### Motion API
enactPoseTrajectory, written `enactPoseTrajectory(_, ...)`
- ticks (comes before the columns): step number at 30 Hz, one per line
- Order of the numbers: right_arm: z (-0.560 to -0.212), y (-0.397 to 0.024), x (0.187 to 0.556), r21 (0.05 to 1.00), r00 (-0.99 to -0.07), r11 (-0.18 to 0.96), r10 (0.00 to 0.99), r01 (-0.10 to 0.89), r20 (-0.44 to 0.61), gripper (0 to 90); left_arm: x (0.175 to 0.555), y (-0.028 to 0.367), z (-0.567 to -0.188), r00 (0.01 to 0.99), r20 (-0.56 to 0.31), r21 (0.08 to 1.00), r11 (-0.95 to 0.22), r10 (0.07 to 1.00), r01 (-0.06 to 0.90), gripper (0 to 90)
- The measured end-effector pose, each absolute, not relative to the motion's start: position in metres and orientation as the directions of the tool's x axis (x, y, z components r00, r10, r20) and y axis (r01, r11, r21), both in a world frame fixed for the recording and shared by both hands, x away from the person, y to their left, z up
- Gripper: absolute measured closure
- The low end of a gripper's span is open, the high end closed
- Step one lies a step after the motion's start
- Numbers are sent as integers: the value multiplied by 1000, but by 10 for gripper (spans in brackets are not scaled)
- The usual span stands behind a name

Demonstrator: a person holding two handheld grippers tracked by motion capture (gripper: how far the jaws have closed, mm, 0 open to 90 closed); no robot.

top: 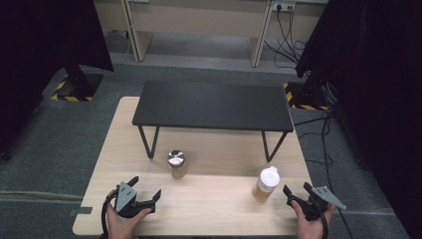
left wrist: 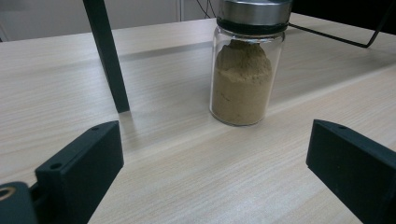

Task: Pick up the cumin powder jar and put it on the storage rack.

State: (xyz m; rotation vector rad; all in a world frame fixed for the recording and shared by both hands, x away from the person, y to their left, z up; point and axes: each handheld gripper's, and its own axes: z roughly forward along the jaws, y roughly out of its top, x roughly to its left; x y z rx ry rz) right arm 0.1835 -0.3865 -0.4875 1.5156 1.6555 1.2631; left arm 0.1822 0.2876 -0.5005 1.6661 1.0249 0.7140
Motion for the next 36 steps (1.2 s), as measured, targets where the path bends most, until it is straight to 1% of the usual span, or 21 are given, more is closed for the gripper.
enactPoseTrajectory(12,-489,-388,183,898,-206,-92,959,429,197,103,186,288,-496,521,6,942,-179,854,283,10)
enactPoseTrajectory(13,-489,-389,183,898,-206,-95,958,429,200,103,186,285,-493,541,17,944,-192,841,268,10)
enactPoseTrajectory(19,-489,-389,182,898,-205,-99,957,429,203,100,186,273,-488,572,36,949,-207,820,236,15)
enactPoseTrajectory(24,-488,-388,183,897,-208,-91,958,433,198,100,195,264,-485,576,37,947,-212,817,241,15)
enactPoseTrajectory(30,-488,-389,183,897,-209,-92,957,432,199,99,205,249,-479,555,31,936,-219,831,275,15)
enactPoseTrajectory(36,-488,-389,184,896,-214,-86,957,436,196,99,218,239,-474,549,43,933,-230,835,276,15)
